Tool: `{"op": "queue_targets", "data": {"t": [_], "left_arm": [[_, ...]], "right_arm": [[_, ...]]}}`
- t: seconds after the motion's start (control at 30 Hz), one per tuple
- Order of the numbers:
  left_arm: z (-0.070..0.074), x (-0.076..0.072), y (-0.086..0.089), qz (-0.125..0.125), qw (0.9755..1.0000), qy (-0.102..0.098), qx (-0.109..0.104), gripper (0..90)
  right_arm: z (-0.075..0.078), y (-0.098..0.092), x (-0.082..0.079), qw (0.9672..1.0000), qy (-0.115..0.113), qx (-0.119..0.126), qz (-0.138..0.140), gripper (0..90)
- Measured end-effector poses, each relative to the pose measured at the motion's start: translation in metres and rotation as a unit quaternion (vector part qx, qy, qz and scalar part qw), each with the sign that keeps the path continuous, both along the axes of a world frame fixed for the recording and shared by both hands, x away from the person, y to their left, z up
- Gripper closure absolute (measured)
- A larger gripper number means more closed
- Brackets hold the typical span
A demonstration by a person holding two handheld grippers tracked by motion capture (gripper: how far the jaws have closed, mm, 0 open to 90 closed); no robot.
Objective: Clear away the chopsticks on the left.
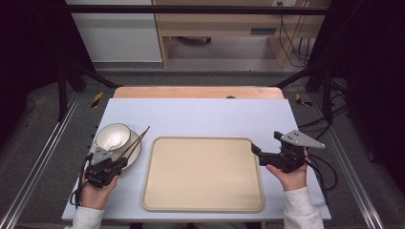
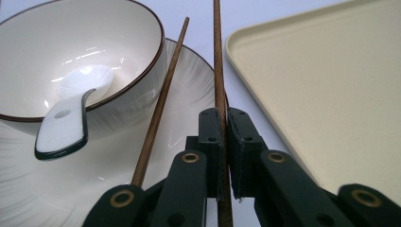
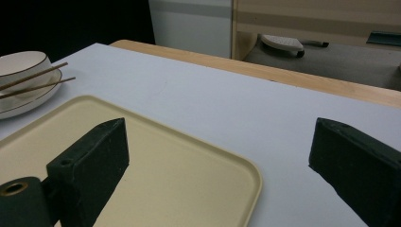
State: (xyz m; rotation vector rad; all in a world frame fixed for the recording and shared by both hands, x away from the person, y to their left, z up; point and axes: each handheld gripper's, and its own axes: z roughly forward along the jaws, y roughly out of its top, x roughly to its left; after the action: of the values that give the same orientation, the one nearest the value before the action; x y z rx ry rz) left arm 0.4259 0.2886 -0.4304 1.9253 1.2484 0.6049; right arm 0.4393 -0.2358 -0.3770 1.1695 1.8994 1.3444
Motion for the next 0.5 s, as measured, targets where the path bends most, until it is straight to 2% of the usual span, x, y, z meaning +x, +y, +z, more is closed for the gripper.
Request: {"op": "queue_targets", "data": {"t": [0.17, 0.5], "left_arm": [[0.005, -0.005, -0.008, 0.011, 0.9997, -0.012, -0.019, 84.4], [0.008, -0.015, -0.026, 0.037, 0.9983, -0.026, -0.037, 84.4]], "right_arm": [[0.001, -0.001, -0.001, 1.0000, 0.000, 0.002, -0.002, 5.9], [-0.002, 0.002, 0.001, 1.0000, 0.006, -0.005, -0.003, 5.9]]}}
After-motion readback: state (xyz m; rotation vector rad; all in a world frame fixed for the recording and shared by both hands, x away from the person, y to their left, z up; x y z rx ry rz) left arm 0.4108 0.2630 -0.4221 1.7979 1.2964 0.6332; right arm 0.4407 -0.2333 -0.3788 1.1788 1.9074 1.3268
